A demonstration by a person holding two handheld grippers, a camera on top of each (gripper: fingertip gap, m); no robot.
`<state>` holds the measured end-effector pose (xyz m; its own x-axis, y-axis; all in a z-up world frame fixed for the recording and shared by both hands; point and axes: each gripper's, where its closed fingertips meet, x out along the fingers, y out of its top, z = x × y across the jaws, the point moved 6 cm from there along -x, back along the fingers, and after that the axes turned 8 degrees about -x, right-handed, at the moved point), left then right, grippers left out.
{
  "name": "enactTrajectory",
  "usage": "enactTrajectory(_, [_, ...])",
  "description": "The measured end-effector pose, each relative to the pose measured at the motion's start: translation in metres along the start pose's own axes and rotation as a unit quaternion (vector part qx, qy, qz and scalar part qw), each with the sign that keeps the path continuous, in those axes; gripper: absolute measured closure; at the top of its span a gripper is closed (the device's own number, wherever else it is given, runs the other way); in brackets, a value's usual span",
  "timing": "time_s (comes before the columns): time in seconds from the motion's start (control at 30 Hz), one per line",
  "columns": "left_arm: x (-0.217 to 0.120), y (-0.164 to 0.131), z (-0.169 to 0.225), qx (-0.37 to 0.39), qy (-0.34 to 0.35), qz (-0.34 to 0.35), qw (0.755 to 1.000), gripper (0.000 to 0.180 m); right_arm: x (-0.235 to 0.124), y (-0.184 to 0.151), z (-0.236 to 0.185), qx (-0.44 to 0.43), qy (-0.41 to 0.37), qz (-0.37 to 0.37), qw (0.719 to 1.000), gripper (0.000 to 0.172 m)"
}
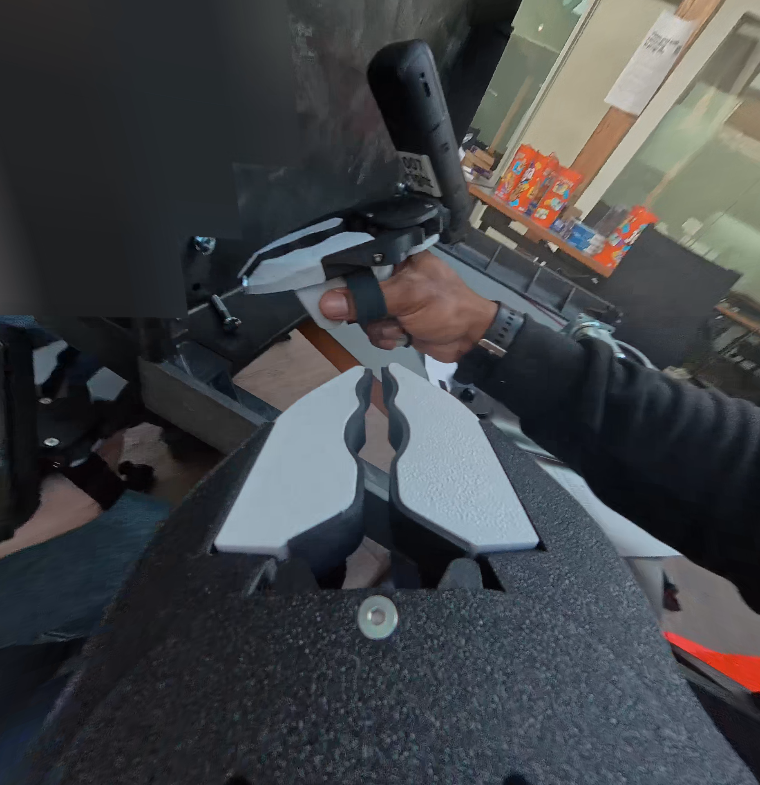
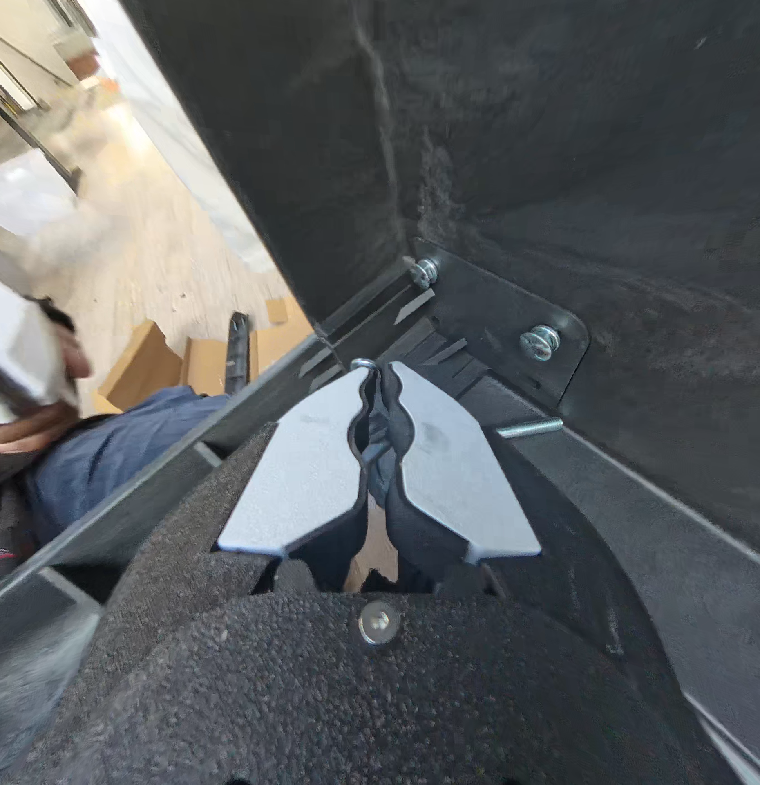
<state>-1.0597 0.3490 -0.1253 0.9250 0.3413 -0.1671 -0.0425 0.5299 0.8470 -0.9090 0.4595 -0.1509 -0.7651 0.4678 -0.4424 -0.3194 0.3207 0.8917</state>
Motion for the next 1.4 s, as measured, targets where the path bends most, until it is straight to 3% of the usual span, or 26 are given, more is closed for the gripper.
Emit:
enactTrajectory(0.1, [0.026,0.015,0.005,0.106,0.050,-0.006,0.993,0.168,-0.033,0.008,-0.019,0.035,0.019,0.079,0.996,0.168])
enactTrajectory(0.23, [0.052,0.024,0.033,0.209,0.052,-0.004,0.977,0.165,-0.081,0.011,-0.051,0.061,0.028,0.150,0.986,0.169])
enactTrajectory(0.47, [0.063,0.015,0.088,0.306,0.013,0.033,0.951,0.165,-0.146,-0.003,-0.100,0.055,0.016,0.218,0.974,0.169])
enactTrajectory(0.63, [0.063,0.000,0.111,0.319,-0.022,0.041,0.947,0.166,-0.163,-0.021,-0.124,0.065,0.021,0.253,0.965,0.169])
enactTrajectory(0.97, [0.045,-0.023,0.147,0.334,-0.058,0.048,0.940,0.177,-0.173,-0.036,-0.168,0.044,0.024,0.255,0.966,0.169])
enactTrajectory(1.17, [0.036,-0.031,0.158,0.314,-0.058,0.052,0.946,0.178,-0.177,-0.039,-0.181,0.043,0.049,0.258,0.964,0.169])
enactTrajectory(1.4, [0.020,-0.038,0.156,0.250,-0.001,0.101,0.963,0.179,-0.179,-0.041,-0.168,0.010,0.034,0.203,0.979,0.164])
